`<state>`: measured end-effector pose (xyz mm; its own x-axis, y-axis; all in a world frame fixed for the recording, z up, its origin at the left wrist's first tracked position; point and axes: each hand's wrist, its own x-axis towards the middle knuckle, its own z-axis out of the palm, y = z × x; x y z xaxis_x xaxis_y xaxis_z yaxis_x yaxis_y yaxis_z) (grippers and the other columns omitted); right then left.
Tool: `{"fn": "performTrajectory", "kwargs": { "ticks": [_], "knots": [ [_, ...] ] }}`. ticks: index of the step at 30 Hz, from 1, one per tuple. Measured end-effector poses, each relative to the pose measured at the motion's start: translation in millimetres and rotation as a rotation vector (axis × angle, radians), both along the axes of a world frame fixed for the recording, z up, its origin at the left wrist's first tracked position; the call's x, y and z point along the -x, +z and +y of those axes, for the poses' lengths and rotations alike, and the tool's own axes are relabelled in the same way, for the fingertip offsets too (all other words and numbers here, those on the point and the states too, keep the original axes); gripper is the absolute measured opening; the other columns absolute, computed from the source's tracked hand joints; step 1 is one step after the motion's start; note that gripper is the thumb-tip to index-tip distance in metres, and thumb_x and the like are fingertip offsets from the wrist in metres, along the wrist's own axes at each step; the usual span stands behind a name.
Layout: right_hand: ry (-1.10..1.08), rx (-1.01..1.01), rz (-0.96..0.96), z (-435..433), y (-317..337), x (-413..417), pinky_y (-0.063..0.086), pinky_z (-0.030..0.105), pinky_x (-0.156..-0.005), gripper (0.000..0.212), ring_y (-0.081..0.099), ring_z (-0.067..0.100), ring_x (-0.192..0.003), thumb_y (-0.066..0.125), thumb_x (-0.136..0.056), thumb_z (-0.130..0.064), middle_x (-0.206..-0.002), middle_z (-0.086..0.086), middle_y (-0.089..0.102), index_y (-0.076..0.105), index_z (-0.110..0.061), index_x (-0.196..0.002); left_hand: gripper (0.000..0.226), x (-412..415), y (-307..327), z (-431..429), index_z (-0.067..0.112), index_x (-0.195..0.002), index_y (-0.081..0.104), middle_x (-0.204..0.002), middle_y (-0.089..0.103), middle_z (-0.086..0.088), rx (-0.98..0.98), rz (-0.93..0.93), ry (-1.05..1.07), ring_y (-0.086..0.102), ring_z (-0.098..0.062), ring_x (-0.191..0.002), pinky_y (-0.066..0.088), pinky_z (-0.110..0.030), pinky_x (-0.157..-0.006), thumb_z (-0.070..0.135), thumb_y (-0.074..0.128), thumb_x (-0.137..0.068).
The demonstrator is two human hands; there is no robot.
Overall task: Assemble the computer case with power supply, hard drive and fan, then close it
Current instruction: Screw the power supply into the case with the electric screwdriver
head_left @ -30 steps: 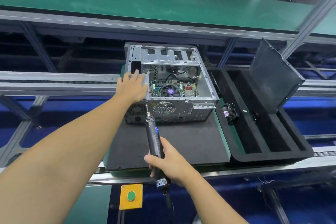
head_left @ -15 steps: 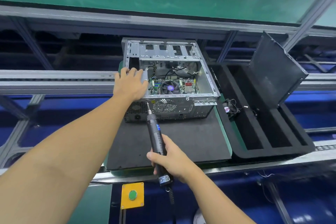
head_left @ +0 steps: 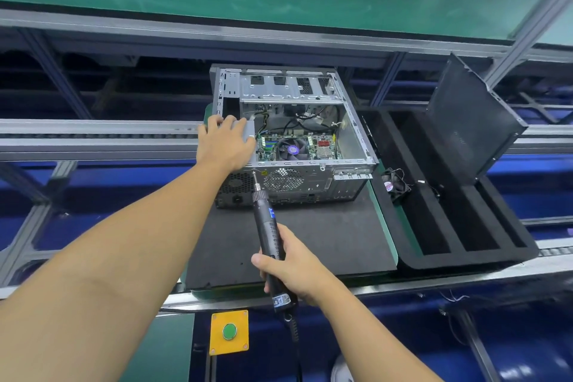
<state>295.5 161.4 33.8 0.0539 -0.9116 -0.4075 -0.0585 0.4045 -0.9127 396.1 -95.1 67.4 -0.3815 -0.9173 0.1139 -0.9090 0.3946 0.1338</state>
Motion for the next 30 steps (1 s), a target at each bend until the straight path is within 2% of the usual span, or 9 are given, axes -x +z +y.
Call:
{"fn": "performTrajectory", "kwargs": {
  "ticks": [6,12,19,25,30],
  "knots": [
    [-0.076,-0.022,-0.149,0.6,3.0,-2.5,0.055,0.035,-0.062,0.052,0.063,0.027,-0.061,0.076,-0.083,-0.036,-0.08,0.006,0.068,0.05,-0.036,-0.128,0.057,-0.3,1.5,1.1,0.027,-0.141,0.04,-0.139,0.047,0.004,0.01,-0.015,0.004,0.03,-0.028,-0.129,0.029,-0.048,-0.102,0.049,0.024,-0.092],
    [-0.081,-0.052,-0.259,-1.5,11.6,-15.2,0.054,0.031,-0.057,0.048,0.062,0.025,-0.058,0.073,-0.088,-0.031,-0.077,0.007,0.065,0.047,-0.023,-0.128,0.055,0.4,1.2,1.7,0.026,-0.141,0.041,-0.137,0.048,0.003,0.012,-0.016,-0.001,0.03,-0.028,-0.127,0.03,-0.047,-0.101,0.047,0.024,-0.093],
    [-0.075,-0.068,-0.276,-3.8,18.5,-18.1,0.055,0.032,-0.06,0.041,0.063,0.024,-0.058,0.069,-0.092,-0.031,-0.076,0.006,0.065,0.047,-0.023,-0.126,0.055,0.8,1.8,1.6,0.026,-0.143,0.039,-0.138,0.047,0.002,0.009,-0.024,0.008,0.03,-0.028,-0.129,0.03,-0.047,-0.102,0.046,0.025,-0.094],
    [-0.12,-0.052,-0.265,-4.8,17.6,-23.9,0.056,0.037,-0.063,0.042,0.061,0.022,-0.062,0.073,-0.09,-0.028,-0.075,0.003,0.064,0.049,-0.021,-0.123,0.056,0.2,1.7,2.0,0.026,-0.144,0.038,-0.139,0.047,0.003,0.015,-0.026,0.008,0.029,-0.027,-0.129,0.03,-0.047,-0.103,0.047,0.025,-0.094],
    [-0.133,-0.056,-0.272,-6.3,16.1,-25.9,0.055,0.035,-0.061,0.04,0.06,0.023,-0.059,0.074,-0.088,-0.029,-0.074,0.004,0.064,0.049,-0.022,-0.118,0.057,-0.2,1.8,1.7,0.026,-0.144,0.038,-0.139,0.047,0.002,0.017,-0.028,0.007,0.03,-0.028,-0.129,0.031,-0.047,-0.102,0.047,0.024,-0.093]
  ]
}}
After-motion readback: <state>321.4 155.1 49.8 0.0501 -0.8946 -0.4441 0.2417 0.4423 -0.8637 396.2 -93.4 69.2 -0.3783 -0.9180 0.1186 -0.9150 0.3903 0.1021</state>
